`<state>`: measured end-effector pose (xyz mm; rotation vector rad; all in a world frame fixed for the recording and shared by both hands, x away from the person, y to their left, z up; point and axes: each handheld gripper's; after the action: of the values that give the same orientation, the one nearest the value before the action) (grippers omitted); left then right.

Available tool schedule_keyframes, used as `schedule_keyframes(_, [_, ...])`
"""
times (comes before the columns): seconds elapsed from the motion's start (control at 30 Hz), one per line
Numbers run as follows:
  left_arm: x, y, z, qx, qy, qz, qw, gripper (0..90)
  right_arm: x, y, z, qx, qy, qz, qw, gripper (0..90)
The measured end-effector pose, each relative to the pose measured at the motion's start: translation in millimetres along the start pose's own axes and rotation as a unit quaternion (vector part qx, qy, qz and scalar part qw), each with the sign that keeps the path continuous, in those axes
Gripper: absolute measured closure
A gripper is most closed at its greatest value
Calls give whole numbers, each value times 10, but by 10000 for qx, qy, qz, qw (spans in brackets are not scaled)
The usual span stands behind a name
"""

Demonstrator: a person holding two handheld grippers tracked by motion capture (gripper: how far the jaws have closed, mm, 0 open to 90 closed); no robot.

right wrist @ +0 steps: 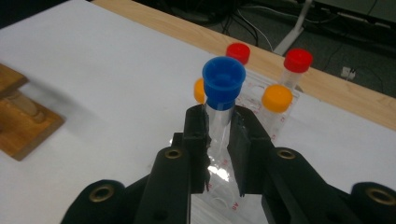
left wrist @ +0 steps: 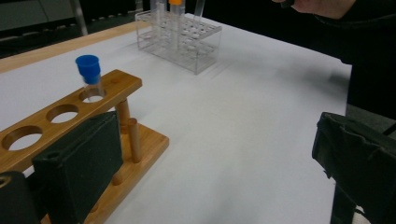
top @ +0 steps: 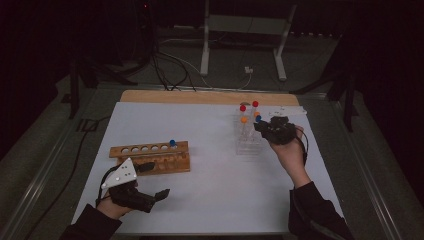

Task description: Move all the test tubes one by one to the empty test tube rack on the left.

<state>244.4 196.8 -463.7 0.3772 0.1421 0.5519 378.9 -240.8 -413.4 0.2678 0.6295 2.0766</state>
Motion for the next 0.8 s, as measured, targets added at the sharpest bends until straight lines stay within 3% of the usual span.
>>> schedule_keyframes(0.4, [-21, -57, 85, 63, -42, -117, 9999, 26, 212, 160, 3, -67, 219, 423, 9988, 775])
schedule_keyframes(0.8, [-49, -152, 187, 107, -111, -265, 9995, 26, 521, 153, -242, 171, 406, 929, 9947, 774])
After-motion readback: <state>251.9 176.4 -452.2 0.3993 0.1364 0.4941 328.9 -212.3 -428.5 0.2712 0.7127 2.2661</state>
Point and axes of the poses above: each handheld gripper's, and its own axes: y roughly backward along the jaws, z roughly out of its top, x roughly to its left, and after that the axes turned 1 degree about x, right-handed
